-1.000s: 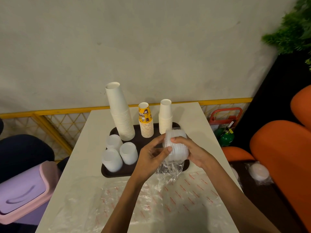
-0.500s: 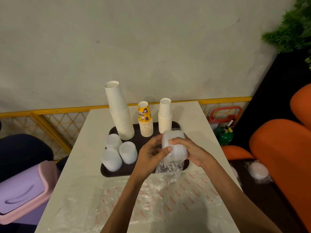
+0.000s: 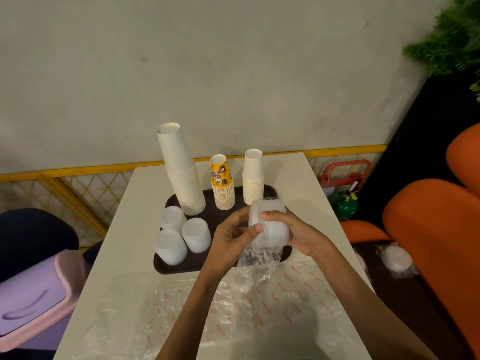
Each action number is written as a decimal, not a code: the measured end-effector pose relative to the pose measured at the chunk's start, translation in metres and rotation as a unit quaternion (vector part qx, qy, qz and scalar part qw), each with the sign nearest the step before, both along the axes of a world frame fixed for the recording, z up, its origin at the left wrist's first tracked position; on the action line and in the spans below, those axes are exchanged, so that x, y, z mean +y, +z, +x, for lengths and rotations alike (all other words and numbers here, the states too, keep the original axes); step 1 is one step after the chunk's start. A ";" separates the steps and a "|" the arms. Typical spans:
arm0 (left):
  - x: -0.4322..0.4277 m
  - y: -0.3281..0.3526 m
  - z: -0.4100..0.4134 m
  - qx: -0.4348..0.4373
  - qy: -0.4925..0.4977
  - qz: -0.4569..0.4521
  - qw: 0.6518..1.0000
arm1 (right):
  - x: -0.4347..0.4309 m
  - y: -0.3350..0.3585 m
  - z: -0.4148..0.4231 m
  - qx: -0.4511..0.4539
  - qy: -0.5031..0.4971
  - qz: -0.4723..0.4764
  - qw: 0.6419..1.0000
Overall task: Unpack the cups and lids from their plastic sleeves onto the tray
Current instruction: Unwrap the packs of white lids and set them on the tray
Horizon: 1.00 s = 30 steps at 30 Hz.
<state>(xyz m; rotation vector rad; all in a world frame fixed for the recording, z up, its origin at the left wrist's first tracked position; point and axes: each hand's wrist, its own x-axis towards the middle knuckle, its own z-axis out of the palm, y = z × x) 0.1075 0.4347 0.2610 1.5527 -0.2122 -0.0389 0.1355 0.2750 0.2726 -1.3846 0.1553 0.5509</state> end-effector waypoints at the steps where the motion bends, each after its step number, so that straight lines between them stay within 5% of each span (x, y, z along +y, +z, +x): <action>1: 0.000 -0.001 0.001 0.000 0.002 -0.002 1.000 | 0.000 -0.001 0.000 0.004 -0.007 0.001 1.000; 11: -0.008 -0.025 0.004 0.032 0.078 0.113 0.990 | 0.009 -0.016 -0.004 0.002 -0.095 -0.111 0.989; 18: -0.026 -0.032 0.009 0.061 0.147 0.245 0.956 | -0.002 -0.024 -0.006 -0.018 -0.139 -0.084 0.987; 30: -0.043 -0.030 0.016 0.068 0.224 0.150 0.961 | -0.002 -0.042 0.016 0.071 -0.156 -0.054 0.984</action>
